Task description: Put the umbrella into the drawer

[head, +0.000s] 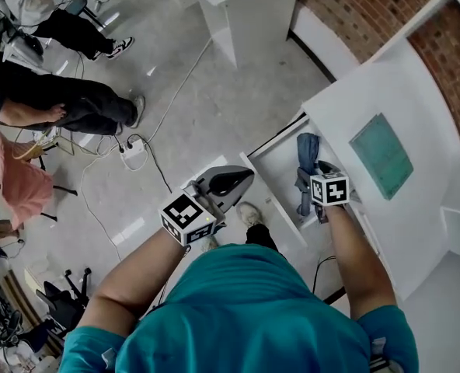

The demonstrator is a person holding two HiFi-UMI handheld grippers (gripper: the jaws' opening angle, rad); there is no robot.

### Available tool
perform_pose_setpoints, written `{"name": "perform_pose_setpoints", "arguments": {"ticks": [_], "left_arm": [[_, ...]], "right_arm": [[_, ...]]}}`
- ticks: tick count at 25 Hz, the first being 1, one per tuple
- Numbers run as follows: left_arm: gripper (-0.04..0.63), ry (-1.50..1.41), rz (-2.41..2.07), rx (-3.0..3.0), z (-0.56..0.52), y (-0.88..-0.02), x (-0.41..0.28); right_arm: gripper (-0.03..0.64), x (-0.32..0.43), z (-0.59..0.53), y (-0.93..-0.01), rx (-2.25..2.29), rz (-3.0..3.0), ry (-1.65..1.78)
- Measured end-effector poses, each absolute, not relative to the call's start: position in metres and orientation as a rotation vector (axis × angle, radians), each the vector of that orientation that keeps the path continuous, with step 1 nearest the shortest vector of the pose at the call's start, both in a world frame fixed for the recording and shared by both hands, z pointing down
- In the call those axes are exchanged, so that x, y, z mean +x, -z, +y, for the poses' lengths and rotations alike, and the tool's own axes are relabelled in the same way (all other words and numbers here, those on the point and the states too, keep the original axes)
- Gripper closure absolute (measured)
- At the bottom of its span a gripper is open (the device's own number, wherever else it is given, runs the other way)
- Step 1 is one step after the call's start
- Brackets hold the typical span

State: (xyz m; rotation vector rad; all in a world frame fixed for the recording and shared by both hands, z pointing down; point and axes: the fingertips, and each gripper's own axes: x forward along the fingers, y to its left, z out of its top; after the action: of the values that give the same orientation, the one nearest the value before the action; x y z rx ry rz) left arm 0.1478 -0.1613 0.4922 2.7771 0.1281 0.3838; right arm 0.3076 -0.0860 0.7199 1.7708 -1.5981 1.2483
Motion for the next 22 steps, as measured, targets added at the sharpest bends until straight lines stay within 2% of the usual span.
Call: {"name": "perform_pose_setpoints", "arguments": {"ticks": [17, 22], "left_arm": [[0.580, -0.292, 0.170, 2.878, -0.155, -0.409, 0.117], [0.580, -0.259, 0.189, 2.880, -0.149, -0.396, 0.114]], "right_arm": [[0.340, 0.282, -0.040, -0.463, 2.055, -2.034, -0.795], [0.454, 0.267, -0.019, -0.424, 2.074, -2.168, -0.628]]}}
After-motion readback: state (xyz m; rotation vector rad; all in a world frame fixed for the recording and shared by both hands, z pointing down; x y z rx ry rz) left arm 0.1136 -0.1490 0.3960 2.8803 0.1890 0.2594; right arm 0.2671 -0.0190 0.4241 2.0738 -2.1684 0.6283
